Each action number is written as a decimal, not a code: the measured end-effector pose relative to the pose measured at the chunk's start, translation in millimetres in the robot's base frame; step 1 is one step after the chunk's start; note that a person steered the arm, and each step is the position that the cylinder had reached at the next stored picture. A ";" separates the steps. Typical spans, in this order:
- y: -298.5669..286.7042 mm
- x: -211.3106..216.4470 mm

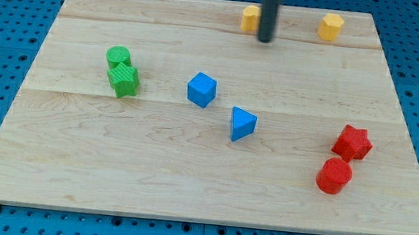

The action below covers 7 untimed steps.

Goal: Move blue cube to the top center of the board

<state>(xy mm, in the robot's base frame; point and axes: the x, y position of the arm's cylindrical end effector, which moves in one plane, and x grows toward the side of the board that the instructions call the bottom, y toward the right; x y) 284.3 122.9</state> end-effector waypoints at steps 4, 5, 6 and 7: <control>101.9 -39.6; 52.0 -34.7; 81.8 -33.8; 66.8 35.9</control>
<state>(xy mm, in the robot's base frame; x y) 320.2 189.7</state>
